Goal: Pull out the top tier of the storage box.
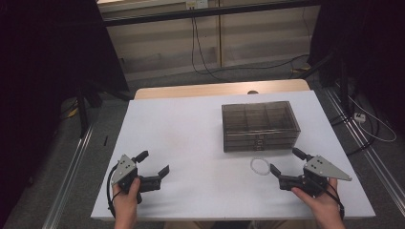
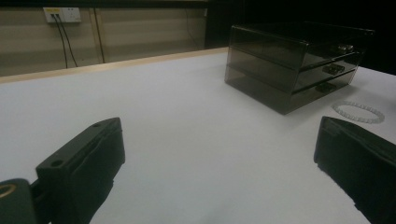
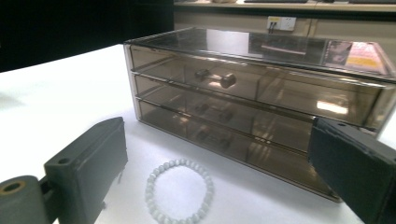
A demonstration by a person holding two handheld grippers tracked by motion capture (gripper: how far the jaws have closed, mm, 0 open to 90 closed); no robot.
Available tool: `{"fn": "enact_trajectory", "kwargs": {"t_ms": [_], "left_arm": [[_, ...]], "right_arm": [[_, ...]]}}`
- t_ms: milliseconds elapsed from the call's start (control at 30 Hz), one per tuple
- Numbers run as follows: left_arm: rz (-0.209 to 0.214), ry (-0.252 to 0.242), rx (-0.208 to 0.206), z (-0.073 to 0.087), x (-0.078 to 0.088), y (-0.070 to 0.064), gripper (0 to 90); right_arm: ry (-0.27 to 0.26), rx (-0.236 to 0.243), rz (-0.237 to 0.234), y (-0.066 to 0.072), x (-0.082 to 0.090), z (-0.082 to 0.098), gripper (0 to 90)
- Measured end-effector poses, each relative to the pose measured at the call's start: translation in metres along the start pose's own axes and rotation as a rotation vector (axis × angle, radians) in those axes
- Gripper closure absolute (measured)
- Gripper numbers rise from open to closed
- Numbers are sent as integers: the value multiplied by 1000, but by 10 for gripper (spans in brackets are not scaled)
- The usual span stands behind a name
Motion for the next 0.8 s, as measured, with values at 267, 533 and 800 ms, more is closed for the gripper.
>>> {"fn": "enact_trajectory", "kwargs": {"t_ms": [267, 533, 800], "left_arm": [[-6, 0, -5, 0, 1, 2, 22], [-7, 6, -6, 0, 1, 1, 22], [-11, 5, -12, 0, 2, 2, 22]], "right_arm": [[58, -1, -56, 3, -15, 1, 100], [171, 25, -151, 15, -34, 7, 233], [229, -1, -196, 17, -44, 8, 418]]}}
Point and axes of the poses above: each handheld gripper's, and its own axes: x roughly backward along the jaws, z roughly out of its underside, y roughly to its left, the point moved 7 cm from there along -x, roughly forward along the jaws, and after that the axes turned 10 degrees about -z, right-handed, at the moved point
